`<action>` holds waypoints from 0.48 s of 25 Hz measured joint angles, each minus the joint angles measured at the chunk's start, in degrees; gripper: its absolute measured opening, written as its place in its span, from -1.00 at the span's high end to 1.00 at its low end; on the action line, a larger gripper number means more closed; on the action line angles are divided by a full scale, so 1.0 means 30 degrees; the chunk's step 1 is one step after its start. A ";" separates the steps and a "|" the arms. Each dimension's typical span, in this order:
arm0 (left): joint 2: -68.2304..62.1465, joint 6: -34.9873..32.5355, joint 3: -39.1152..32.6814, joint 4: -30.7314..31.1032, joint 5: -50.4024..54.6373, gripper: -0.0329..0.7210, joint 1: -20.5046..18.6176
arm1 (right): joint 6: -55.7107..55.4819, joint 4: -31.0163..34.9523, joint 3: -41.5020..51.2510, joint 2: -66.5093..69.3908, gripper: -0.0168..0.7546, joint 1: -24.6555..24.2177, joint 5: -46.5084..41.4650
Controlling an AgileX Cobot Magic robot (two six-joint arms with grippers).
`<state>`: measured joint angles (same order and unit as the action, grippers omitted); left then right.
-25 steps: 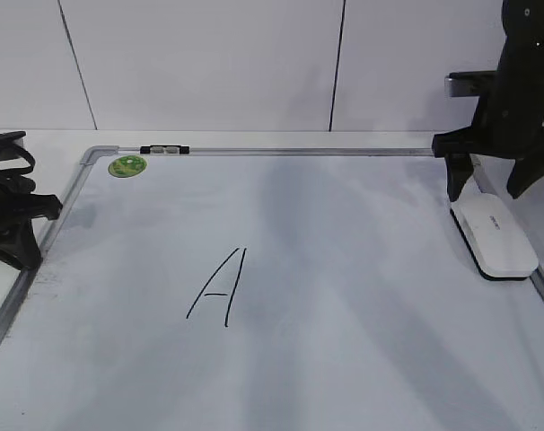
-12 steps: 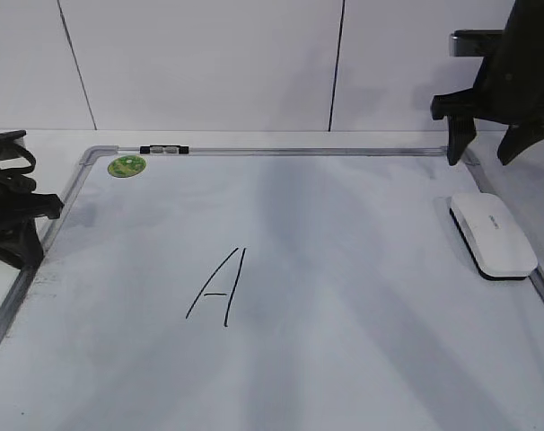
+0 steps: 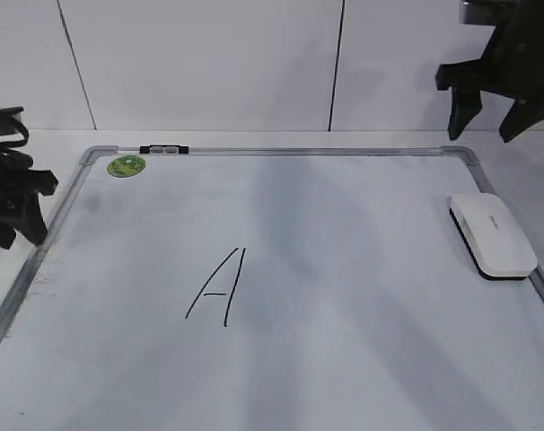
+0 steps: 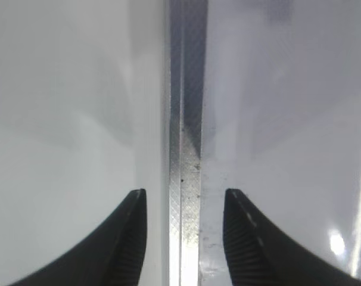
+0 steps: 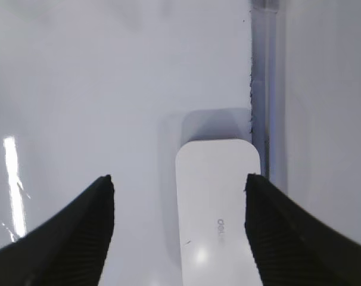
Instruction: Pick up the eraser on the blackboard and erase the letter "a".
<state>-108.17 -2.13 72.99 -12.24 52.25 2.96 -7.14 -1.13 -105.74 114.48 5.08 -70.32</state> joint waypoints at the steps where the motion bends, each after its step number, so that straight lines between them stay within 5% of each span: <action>1: 0.0286 0.0000 0.0278 0.0000 0.0352 0.06 0.0000 | 0.0000 0.0044 0.0000 -0.0264 -0.46 0.0000 0.0000; 12: 0.5662 0.0000 0.1503 0.0781 0.3139 0.13 0.0000 | 0.1016 0.1797 0.0000 -0.4205 -0.46 0.0000 -0.0269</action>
<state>-91.19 -2.13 77.50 -9.90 61.67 2.96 -4.09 4.26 -105.74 101.86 5.08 -71.12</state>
